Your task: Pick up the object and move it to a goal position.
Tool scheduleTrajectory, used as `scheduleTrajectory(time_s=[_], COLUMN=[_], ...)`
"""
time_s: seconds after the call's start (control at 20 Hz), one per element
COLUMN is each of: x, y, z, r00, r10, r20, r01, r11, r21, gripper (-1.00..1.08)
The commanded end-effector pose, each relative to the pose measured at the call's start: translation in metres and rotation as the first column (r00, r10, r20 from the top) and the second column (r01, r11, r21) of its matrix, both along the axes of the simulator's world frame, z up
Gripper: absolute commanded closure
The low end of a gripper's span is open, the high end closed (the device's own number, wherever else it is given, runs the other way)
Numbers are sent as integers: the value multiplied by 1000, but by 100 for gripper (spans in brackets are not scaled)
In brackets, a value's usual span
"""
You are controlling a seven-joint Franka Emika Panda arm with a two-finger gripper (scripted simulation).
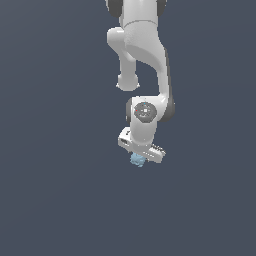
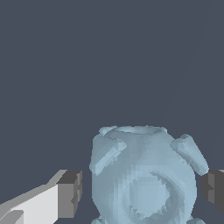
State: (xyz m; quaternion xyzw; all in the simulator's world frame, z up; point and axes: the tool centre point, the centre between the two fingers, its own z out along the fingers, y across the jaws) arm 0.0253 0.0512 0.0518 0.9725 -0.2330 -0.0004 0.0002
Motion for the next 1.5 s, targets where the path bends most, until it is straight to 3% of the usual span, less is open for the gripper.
scheduleTrajectory(time_s=[0.0,0.2,0.25,0.95,1.45], x=[0,1,1,2,7], y=[0,0,0,2,27], z=[-9,-12,-12,-6,54], r00=[1000,1000,1000,1000,1000], r10=[-1,-1,-1,-1,-2], r20=[1,1,1,1,1], r01=[1,1,1,1,2], r11=[1000,1000,1000,1000,1000], r21=[0,0,0,0,0], gripper=[-92,-92,108,108,108])
